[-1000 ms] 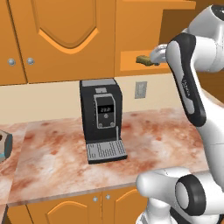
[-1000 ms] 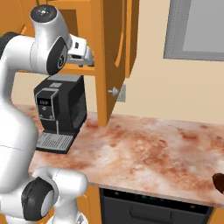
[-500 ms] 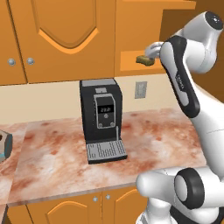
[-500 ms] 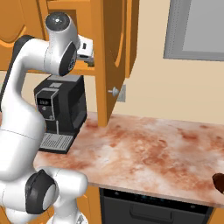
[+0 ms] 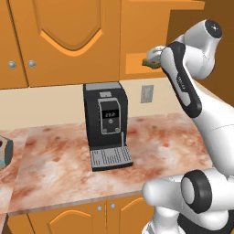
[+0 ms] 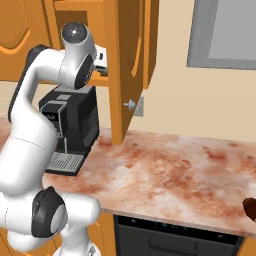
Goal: Open the cabinet. Pick the sponge and place it next to the sink. Then close the cabinet.
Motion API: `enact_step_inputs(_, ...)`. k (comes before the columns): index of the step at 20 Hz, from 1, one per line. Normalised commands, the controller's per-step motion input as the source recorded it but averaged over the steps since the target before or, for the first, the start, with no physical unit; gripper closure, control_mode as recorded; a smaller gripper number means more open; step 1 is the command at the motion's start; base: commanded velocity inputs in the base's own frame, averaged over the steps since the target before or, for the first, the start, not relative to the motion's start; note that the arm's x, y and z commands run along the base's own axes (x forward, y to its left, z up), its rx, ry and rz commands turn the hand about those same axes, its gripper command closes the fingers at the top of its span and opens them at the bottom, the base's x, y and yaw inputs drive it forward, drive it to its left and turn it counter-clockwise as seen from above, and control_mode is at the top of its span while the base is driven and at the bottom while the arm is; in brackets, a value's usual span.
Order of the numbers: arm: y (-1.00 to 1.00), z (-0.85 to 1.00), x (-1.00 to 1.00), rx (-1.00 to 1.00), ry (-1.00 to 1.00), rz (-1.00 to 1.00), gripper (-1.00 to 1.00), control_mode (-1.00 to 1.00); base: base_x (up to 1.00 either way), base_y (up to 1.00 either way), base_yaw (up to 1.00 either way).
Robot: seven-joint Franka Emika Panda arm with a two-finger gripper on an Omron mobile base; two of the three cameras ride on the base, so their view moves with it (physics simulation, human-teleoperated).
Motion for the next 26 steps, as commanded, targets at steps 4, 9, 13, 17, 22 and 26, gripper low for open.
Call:
enact_step_inputs(4,0.00,0.00,0.22,0.00,0.13,0.07,-1.00,-1.00,0.00,0.00,0.00)
enact_step_inputs(9,0.00,0.00,0.39,-0.01,0.10,0.09,-1.00,-1.00,0.00,0.00,0.00)
enact_step_inputs(13,-0.06,0.01,0.41,-0.02,0.03,0.06,-1.00,-1.00,0.00,0.00,0.00)
enact_step_inputs(17,-0.09,0.16,0.02,0.00,0.00,0.02,-1.00,-1.00,0.00,0.00,0.00)
enact_step_inputs(22,-0.04,0.06,0.00,0.00,-0.01,0.00,-1.00,-1.00,0.00,0.00,0.00)
enact_step_inputs(26,0.00,-0.12,0.00,0.00,0.00,0.00,-1.00,-1.00,0.00,0.00,0.00)
